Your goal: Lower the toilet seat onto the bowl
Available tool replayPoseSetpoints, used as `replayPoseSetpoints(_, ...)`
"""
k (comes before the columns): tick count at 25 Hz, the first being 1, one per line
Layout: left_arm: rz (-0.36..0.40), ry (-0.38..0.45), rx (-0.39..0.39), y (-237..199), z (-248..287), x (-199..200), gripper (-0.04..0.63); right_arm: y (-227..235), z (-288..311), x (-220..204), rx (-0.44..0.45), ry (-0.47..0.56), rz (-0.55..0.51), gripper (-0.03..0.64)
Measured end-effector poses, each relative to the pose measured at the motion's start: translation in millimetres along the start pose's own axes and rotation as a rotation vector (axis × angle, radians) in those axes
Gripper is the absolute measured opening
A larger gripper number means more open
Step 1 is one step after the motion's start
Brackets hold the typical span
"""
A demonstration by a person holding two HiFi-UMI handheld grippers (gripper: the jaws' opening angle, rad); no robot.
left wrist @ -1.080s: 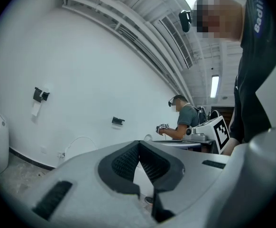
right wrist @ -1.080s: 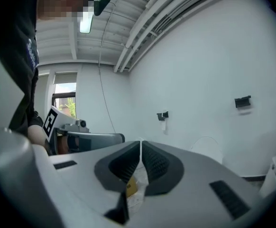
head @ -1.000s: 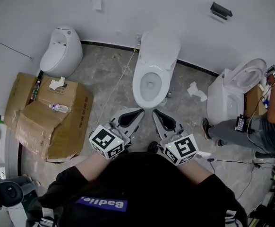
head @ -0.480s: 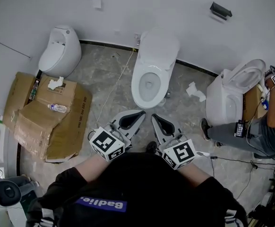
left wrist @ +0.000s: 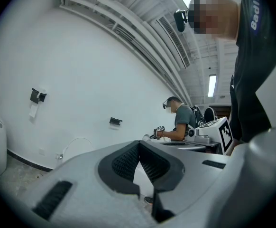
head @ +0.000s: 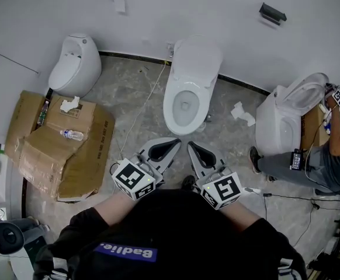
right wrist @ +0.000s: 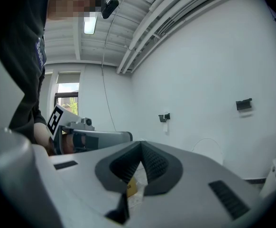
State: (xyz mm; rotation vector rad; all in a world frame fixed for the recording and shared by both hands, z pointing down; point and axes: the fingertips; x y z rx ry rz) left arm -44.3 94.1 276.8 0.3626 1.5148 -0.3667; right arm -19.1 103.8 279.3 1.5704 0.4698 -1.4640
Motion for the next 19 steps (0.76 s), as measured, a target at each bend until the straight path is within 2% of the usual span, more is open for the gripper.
replayPoseSetpoints(19, 0.007, 0.002, 0.008, -3.0, -5.3, 2.2, 0.015, -1.3, 3.6, 1.5, -0.001, 0.006, -0.007, 0.028)
Point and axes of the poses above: the fingertips, and each gripper's own axes: z forward along the fingers, y to its right, x out of its top, and after that the axes turned 14 degrees about z, right-handed
